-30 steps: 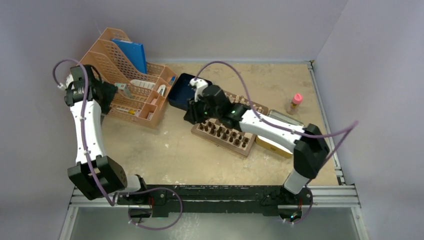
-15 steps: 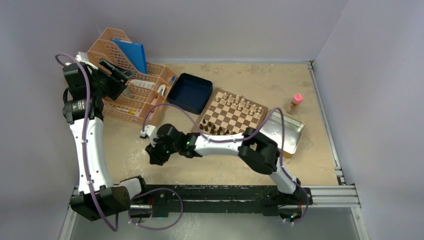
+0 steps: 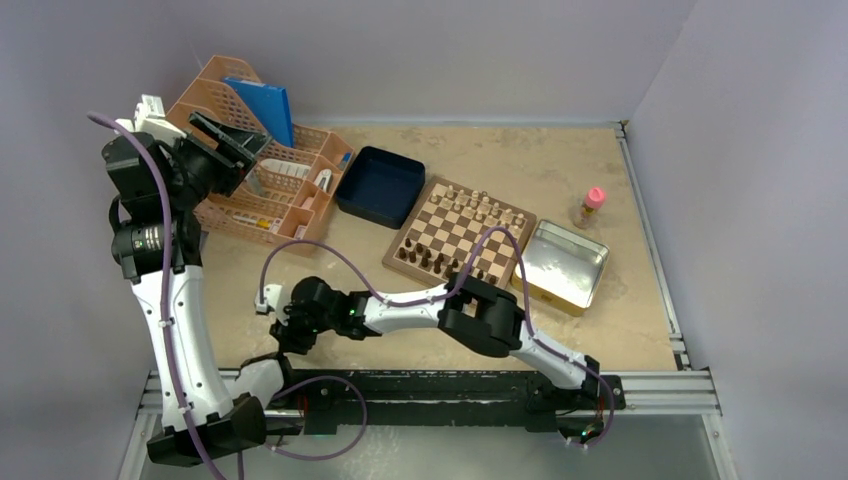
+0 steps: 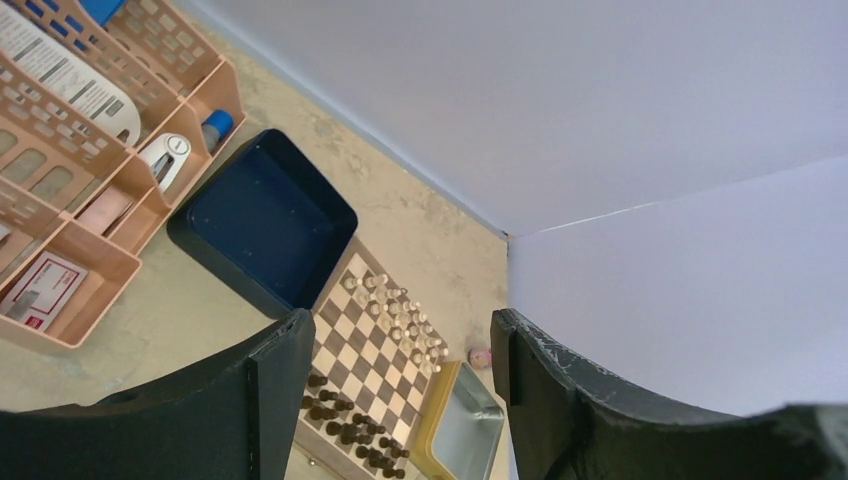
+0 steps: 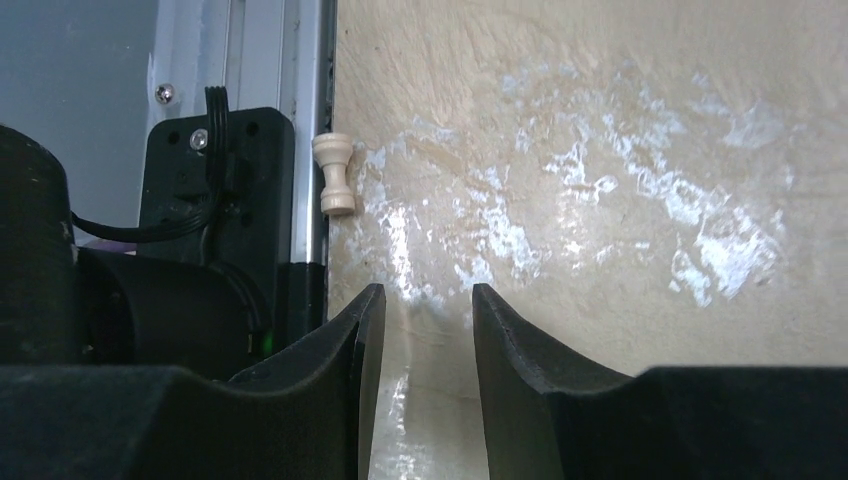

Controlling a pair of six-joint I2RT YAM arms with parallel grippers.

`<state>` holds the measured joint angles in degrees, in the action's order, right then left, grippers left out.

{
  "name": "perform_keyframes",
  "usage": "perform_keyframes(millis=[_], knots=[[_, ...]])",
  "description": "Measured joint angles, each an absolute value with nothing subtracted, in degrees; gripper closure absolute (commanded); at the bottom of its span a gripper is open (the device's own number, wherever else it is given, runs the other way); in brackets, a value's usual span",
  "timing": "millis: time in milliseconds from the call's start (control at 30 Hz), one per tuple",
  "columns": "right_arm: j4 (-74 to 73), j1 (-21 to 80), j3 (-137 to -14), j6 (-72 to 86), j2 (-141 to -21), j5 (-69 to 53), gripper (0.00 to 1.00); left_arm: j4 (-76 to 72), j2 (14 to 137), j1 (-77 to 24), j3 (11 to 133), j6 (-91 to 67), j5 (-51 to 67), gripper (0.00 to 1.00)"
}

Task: Set up the chess pieces on the board
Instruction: Pick up the chess piece at the center of the board.

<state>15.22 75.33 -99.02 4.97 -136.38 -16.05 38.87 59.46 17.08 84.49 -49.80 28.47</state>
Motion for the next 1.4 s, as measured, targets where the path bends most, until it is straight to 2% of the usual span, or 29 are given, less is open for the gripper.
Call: perform_keyframes(millis=[467,900,1100,1400], knots=[[20.2,77.0,-98.9,-5.4,-136.6,-19.3,0.53,37.8,57.0,17.1,83.2,-51.5,29.5,0.35],[21.9,76.9,-98.7,-6.7,-138.4,-18.0,0.52,35.0,51.2,17.1,73.7,-52.7,31.7,0.35],[21.8,77.1,-97.8,-6.0,-138.5,-17.2,0.52,32.5,51.4,17.0,73.2,-55.3,34.3,0.35],[13.0,77.6,-108.5,-5.1,-143.3,-19.7,0.52,35.3,53.4,16.8,75.7,-54.8,34.0,0.34]])
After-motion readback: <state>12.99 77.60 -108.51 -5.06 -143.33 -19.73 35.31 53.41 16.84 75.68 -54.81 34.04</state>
